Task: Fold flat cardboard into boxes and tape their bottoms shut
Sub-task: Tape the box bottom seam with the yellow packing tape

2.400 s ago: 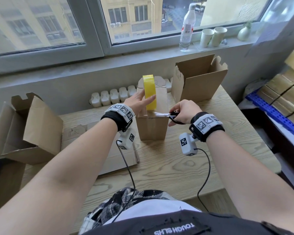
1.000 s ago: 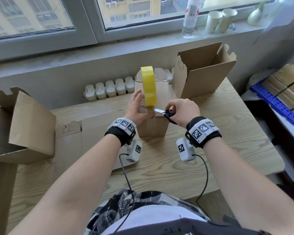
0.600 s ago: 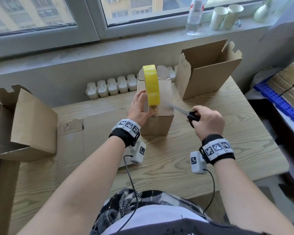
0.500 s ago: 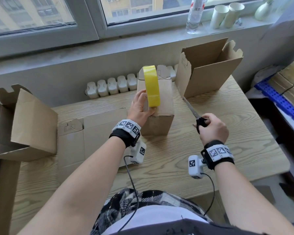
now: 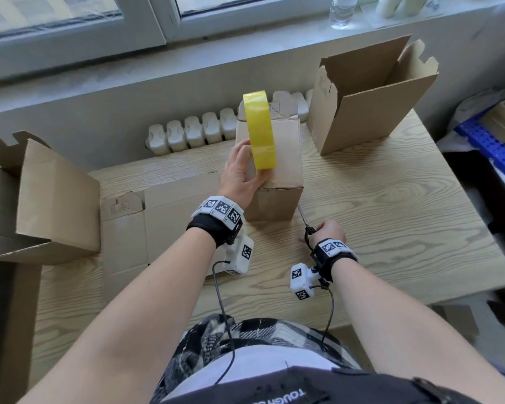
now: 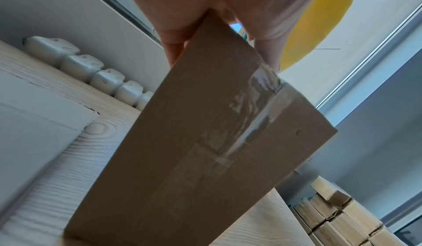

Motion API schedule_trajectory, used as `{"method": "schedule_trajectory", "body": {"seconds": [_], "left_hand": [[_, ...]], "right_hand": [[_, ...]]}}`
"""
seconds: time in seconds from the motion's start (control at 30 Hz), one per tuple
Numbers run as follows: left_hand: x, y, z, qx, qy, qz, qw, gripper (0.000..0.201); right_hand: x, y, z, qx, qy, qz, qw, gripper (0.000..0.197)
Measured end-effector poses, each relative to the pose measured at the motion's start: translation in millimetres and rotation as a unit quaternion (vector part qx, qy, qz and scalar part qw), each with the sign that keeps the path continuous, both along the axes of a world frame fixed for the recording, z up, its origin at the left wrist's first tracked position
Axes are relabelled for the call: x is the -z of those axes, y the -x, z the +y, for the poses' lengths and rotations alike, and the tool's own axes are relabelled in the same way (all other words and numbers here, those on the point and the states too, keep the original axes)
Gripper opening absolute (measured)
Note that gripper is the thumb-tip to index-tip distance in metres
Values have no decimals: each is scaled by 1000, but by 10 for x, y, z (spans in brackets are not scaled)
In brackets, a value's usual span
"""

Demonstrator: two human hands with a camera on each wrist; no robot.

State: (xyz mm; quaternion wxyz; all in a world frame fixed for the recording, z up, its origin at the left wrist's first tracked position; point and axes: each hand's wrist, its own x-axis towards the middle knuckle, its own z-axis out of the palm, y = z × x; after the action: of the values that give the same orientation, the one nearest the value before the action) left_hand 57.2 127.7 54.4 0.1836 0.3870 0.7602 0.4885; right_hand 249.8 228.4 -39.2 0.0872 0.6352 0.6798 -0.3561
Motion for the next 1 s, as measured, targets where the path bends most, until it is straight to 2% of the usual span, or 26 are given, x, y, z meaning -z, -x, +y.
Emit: {"method": "schedule_trajectory", "body": {"seconds": [0.23,0.3,0.43,0.53,0.63,0.7,0.8,0.83,1.0], "left_hand": [[10,-5,-2,-7,14,6,1000,49],[11,-4,-1,-8,10,9,1000,50],[15,-18,16,-12,-2,-3,1000,46],[-32,-41,46,-34,-41,-41,998,38],[-125,-35,74,-58,-73,-81,992,34],[-202,-2,80,-74,-88,-117,986,34],[-357,66,66,-84,-120,-148,978,29],[-411,91,46,-86,-132,-158,975,27],[-561,257,-251,-142,-107,-105,978,20]], "right_hand": [[89,73,-76,-142,-25,-102,984,30],[86,100,-94,-158,-26,-96,982,23],[55,187,-81,-174,-2,-87,981,25],[-44,305,-27,-213,22,-86,973,9],[-137,363,20,-244,12,-80,966,20],[-190,352,31,-250,-15,-70,966,19],[-224,318,5,-245,-60,-77,965,4],[-227,303,-14,-238,-70,-79,965,5],[-161,236,-109,-207,-77,-81,972,9]]}}
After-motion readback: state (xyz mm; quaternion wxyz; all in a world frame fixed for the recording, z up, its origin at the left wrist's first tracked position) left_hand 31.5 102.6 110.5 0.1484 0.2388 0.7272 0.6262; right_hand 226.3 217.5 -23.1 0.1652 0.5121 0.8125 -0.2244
